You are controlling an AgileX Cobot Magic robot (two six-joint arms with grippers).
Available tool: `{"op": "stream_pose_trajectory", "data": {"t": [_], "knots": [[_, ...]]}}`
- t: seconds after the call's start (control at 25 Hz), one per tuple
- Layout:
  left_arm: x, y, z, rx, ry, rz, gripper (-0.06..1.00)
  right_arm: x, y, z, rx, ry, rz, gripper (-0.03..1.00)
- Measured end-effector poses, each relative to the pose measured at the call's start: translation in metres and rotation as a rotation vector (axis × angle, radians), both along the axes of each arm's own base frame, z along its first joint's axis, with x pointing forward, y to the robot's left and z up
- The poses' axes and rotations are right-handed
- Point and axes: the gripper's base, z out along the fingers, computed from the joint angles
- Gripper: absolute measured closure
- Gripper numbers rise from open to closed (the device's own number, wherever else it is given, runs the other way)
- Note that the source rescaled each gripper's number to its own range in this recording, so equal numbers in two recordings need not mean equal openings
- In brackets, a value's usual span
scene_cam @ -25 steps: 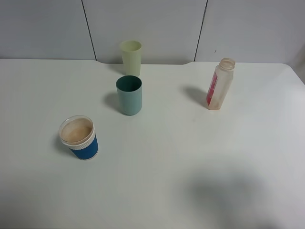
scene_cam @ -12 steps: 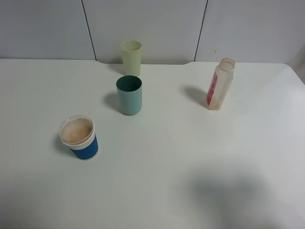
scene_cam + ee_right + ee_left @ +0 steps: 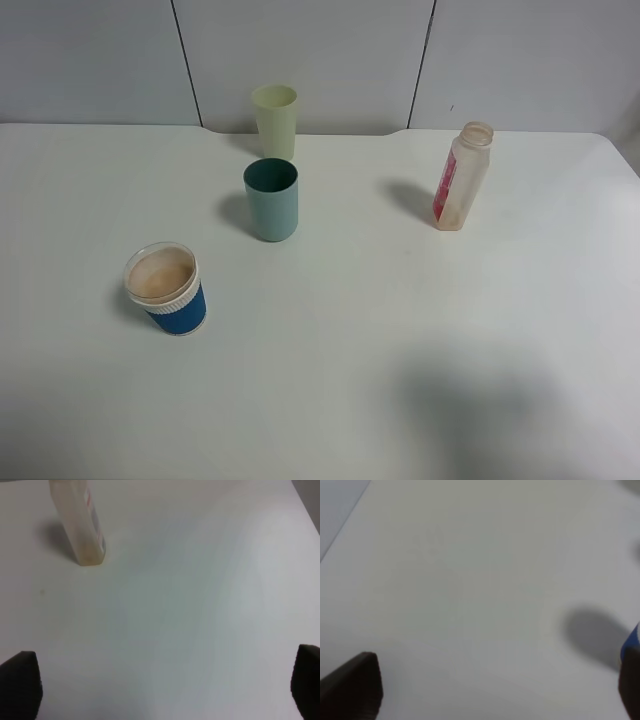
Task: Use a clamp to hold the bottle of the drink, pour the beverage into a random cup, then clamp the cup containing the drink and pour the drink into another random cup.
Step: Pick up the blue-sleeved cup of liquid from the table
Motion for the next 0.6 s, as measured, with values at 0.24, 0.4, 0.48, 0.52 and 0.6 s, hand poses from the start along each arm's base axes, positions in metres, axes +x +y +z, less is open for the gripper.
{"op": "stream_pose_trajectory", "data": {"t": [0.24, 0.4, 0.48, 0.52, 0.6], "knots": [[0.0000, 0.0000, 0.0000, 0.000, 0.000, 0.000, 0.06, 0.0000, 0.0001, 0.0000, -0.005, 0.000, 0.000, -0.03], [0.0000, 0.0000, 0.0000, 0.000, 0.000, 0.000, 0.06, 0.0000, 0.0001, 0.0000, -0.005, 0.000, 0.000, -0.03], [0.0000, 0.0000, 0.0000, 0.000, 0.000, 0.000, 0.06, 0.0000, 0.0001, 0.0000, -0.006, 0.000, 0.000, -0.03], [0.0000, 0.0000, 0.0000, 0.000, 0.000, 0.000, 0.06, 0.0000, 0.0001, 0.0000, -0.006, 0.000, 0.000, -0.03], [0.0000, 0.0000, 0.0000, 0.000, 0.000, 0.000, 0.06, 0.0000, 0.0001, 0.0000, -0.006, 0.000, 0.000, -0.03]]}}
